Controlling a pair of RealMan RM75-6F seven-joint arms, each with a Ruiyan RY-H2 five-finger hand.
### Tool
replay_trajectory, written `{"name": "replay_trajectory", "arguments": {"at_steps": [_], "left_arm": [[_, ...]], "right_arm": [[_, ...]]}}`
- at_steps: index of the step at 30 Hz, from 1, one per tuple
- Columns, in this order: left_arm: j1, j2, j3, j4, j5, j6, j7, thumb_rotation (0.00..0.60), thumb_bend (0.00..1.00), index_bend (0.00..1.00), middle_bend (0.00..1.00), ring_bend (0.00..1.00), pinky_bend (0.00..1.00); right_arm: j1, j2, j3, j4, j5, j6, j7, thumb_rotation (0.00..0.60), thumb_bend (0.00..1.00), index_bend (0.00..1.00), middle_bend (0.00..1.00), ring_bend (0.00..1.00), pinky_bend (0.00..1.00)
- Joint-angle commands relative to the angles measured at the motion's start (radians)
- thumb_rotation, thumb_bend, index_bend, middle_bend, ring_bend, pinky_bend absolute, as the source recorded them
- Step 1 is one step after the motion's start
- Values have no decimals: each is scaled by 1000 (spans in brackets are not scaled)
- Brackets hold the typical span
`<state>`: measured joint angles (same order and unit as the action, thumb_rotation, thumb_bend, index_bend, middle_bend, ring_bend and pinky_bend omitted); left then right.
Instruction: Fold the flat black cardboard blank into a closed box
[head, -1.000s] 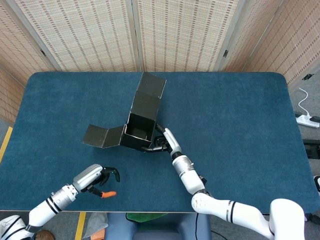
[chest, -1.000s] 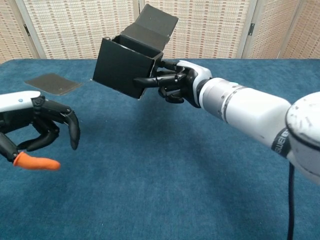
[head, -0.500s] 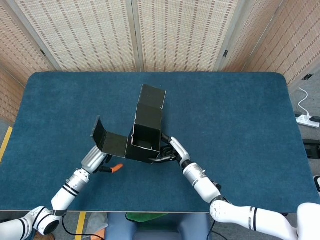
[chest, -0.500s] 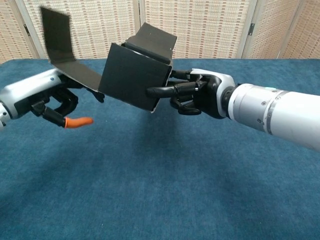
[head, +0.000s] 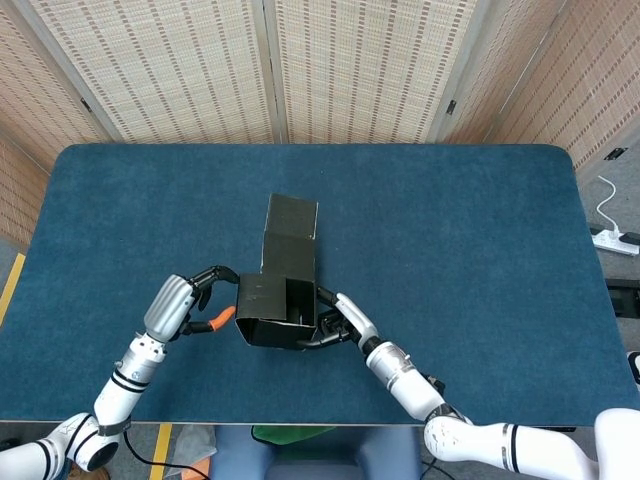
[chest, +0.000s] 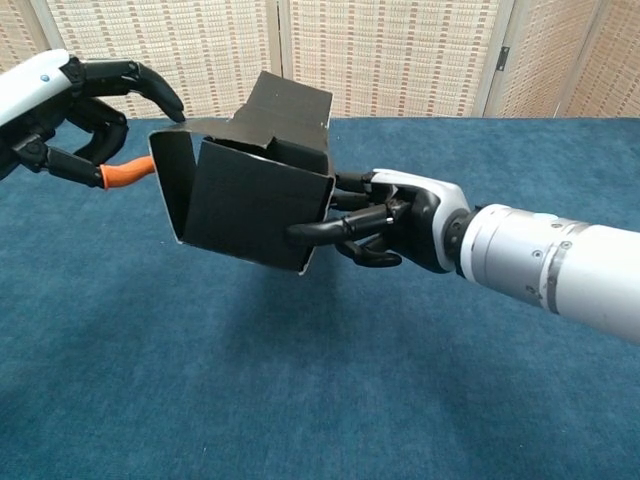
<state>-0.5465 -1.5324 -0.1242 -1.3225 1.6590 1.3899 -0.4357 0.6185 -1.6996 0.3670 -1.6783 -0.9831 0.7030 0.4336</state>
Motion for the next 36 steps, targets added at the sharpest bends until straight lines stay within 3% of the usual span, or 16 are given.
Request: {"name": "replay_trajectory", "arguments": {"at_steps": [1, 21, 36], "left_arm": [[-10, -10, 1, 16, 22, 25, 40, 600, 338, 407, 439, 803, 880], [-90, -37, 75, 164, 167, 50, 93, 600, 337, 405, 409, 802, 880], [-134, -200, 147, 454, 208, 47, 52, 600, 336, 435, 441, 803, 880]], "right_arm": [[4, -9, -15, 6, -14, 5, -6, 600, 197, 540, 592, 767, 1000], [44, -49, -61, 68, -42, 43, -74, 600, 193, 540, 592, 767, 1000], [77, -135, -90, 252, -96, 39, -79, 600, 193, 540, 590, 767, 1000]]}}
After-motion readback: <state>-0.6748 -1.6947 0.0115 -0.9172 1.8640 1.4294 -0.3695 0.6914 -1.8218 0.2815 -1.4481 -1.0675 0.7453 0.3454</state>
